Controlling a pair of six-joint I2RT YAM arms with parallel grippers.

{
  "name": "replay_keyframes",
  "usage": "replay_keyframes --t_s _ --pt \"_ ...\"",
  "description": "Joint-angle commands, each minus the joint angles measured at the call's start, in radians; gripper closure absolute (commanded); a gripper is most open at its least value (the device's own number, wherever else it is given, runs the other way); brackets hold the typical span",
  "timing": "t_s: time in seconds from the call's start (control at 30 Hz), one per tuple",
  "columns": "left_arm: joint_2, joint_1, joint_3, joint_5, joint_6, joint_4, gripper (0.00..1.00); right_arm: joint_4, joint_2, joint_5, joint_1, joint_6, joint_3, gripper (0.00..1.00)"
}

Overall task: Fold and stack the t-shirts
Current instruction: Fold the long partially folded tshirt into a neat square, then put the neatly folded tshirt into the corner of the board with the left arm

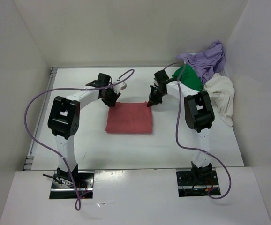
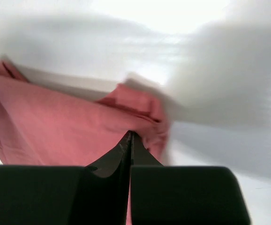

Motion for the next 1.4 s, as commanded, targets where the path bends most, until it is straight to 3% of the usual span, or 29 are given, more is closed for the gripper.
replay_keyframes --t_s 0.0,0.17,0.4,0.43,0.5,0.67,0.9,1.13,1.37 --pt "0.046 0.025 0.037 -0.030 -0.016 0.033 0.62 0.001 0.022 0.052 -0.046 -0.020 0.055 1.00" --pt "0.046 0.046 0.037 -0.049 -0.037 0.042 0.61 0.013 0.040 0.034 -0.055 -0.029 0.073 1.00" --pt "-0.124 0.073 0.100 0.044 -0.094 -0.016 0.28 0.001 -0.062 0.038 -0.055 -0.038 0.066 1.00" --pt "-0.182 0.085 0.100 0.063 -0.103 -0.025 0.12 -0.008 -0.088 0.049 -0.055 -0.038 0.035 1.00" --pt "-0.236 0.111 0.045 0.126 -0.112 -0.062 0.00 -0.008 -0.142 0.072 -0.055 -0.038 -0.003 0.99" --pt "-0.279 0.125 -0.103 0.229 -0.094 -0.162 0.00 -0.028 -0.332 0.097 -0.028 -0.038 -0.155 0.94" --pt "-0.237 0.134 -0.210 0.333 -0.129 -0.108 0.00 -0.059 -0.486 0.117 -0.018 -0.011 -0.273 0.93" --pt "-0.137 0.134 -0.198 0.318 -0.204 -0.108 0.00 -0.103 -0.572 0.158 -0.018 -0.001 -0.316 0.91" --pt "-0.037 0.056 -0.207 0.224 -0.204 -0.119 0.00 -0.123 -0.604 0.178 -0.018 -0.001 -0.304 0.91"
